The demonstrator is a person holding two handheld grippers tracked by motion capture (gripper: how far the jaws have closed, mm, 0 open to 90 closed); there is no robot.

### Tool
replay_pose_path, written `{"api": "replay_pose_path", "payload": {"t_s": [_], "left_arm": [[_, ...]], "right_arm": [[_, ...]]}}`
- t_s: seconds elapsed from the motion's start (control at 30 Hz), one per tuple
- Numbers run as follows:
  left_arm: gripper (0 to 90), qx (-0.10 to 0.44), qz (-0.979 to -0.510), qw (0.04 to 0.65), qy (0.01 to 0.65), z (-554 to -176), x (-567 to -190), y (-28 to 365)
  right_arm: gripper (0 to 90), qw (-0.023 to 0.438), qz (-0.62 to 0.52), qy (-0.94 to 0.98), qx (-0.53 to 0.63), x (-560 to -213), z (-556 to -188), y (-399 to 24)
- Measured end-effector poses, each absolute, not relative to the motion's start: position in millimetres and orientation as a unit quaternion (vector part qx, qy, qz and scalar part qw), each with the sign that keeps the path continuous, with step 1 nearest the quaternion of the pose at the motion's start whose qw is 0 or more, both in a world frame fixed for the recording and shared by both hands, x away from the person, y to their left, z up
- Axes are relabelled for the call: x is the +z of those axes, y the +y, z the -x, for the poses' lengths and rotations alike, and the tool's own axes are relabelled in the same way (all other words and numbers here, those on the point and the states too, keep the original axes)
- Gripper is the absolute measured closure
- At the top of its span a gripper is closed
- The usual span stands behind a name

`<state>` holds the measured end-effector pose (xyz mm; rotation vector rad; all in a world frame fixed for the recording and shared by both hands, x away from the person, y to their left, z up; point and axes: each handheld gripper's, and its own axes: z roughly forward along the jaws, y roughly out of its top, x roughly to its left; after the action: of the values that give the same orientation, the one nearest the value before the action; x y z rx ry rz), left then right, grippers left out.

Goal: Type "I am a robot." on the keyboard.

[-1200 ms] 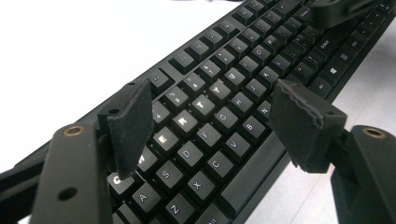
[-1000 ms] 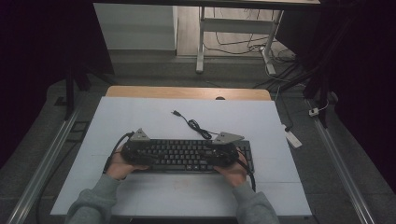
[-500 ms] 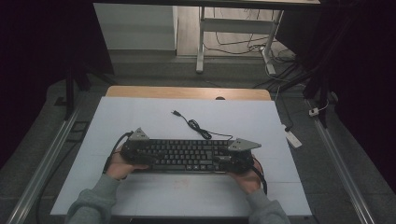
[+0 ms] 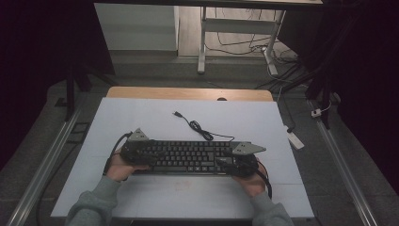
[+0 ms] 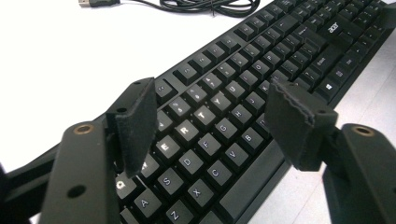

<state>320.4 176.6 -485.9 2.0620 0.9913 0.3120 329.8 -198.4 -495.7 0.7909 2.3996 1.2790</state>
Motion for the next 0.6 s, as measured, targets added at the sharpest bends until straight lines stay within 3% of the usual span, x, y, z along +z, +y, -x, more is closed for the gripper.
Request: {"api": "replay_pose_path", "payload": {"t_s": [0.13, 0.27, 0.6], "left_arm": [[40.0, 0.125, -0.816, 0.407, 0.392, -320, -485, 176], [50.0, 0.122, -0.819, 0.407, 0.387, -319, -486, 176], [88.7, 0.114, -0.833, 0.401, 0.364, -317, -490, 167]], "right_arm": [[51.7, 0.154, -0.276, 0.837, 0.447, -497, -329, -198], [51.7, 0.154, -0.277, 0.838, 0.445, -497, -329, -199], [51.7, 0.156, -0.276, 0.839, 0.442, -497, -329, -199]]}}
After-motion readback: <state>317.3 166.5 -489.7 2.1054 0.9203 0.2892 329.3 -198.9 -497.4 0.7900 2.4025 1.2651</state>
